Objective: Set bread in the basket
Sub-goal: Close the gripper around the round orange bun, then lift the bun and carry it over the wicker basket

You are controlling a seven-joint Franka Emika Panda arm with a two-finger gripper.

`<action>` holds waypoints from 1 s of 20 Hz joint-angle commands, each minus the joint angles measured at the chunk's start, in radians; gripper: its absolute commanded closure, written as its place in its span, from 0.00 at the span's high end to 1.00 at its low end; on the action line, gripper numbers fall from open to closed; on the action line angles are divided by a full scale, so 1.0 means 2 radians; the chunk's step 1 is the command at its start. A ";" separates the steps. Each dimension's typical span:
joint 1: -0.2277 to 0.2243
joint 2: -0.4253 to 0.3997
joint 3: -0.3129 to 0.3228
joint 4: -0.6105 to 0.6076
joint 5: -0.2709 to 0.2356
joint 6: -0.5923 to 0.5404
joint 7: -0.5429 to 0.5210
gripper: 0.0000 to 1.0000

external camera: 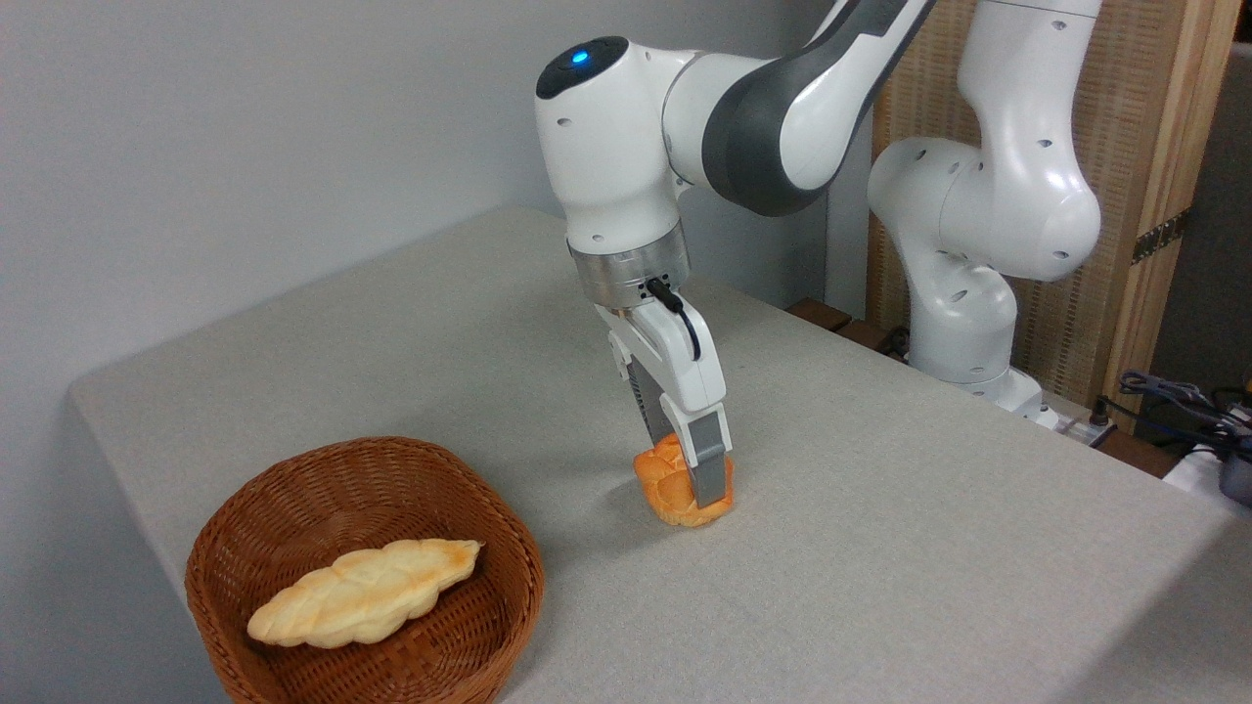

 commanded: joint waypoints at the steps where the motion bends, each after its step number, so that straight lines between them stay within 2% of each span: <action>1: -0.006 0.002 0.008 -0.004 0.007 0.012 0.009 0.31; 9: -0.006 0.002 0.008 -0.004 0.007 0.011 0.007 0.26; 13: -0.006 0.000 0.009 0.003 -0.001 0.004 -0.010 0.25; 15: -0.007 0.002 0.009 0.016 -0.020 -0.004 -0.030 0.25; 18: -0.006 0.015 0.009 0.054 -0.042 -0.022 -0.032 0.25; 20: -0.006 0.036 0.009 0.089 -0.081 -0.031 -0.034 0.25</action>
